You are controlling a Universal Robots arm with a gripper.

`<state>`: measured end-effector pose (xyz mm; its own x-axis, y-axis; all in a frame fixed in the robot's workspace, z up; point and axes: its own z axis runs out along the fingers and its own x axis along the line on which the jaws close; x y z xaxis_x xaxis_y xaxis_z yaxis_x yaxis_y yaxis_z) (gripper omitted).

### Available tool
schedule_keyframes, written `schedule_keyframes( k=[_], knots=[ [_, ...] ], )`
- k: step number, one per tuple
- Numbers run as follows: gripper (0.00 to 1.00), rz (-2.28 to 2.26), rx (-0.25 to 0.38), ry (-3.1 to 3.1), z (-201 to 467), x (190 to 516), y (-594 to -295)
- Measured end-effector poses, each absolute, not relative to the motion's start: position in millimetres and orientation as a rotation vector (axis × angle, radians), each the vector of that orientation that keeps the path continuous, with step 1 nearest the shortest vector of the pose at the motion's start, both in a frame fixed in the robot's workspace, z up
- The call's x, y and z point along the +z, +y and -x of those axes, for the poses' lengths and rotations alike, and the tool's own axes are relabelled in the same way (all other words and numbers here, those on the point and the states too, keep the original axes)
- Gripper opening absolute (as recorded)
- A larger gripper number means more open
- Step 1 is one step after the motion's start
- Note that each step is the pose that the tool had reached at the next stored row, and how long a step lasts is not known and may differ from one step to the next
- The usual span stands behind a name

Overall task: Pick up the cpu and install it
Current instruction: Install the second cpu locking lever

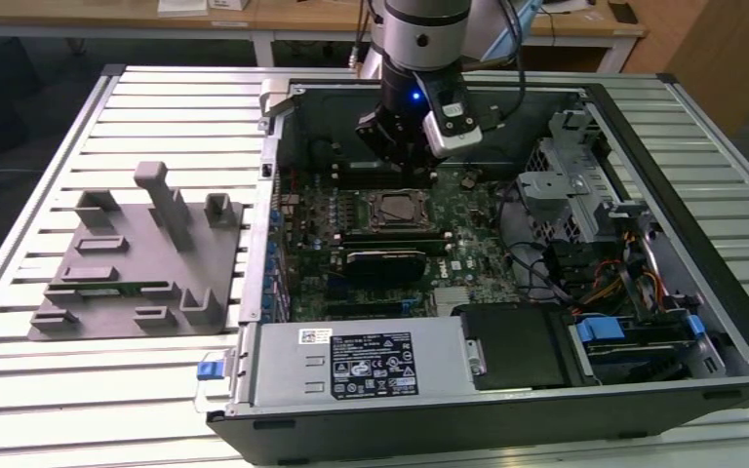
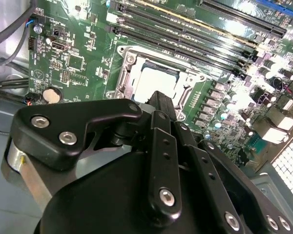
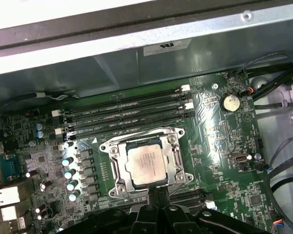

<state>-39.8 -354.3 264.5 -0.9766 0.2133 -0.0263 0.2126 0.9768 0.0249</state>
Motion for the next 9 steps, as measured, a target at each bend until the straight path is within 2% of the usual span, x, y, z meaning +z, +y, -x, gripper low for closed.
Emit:
schedule_keyframes(
  k=[9],
  knots=[
    [0.11, -0.333, 0.034, 3.095, 39.7, 264.5, -360.5]
  ],
)
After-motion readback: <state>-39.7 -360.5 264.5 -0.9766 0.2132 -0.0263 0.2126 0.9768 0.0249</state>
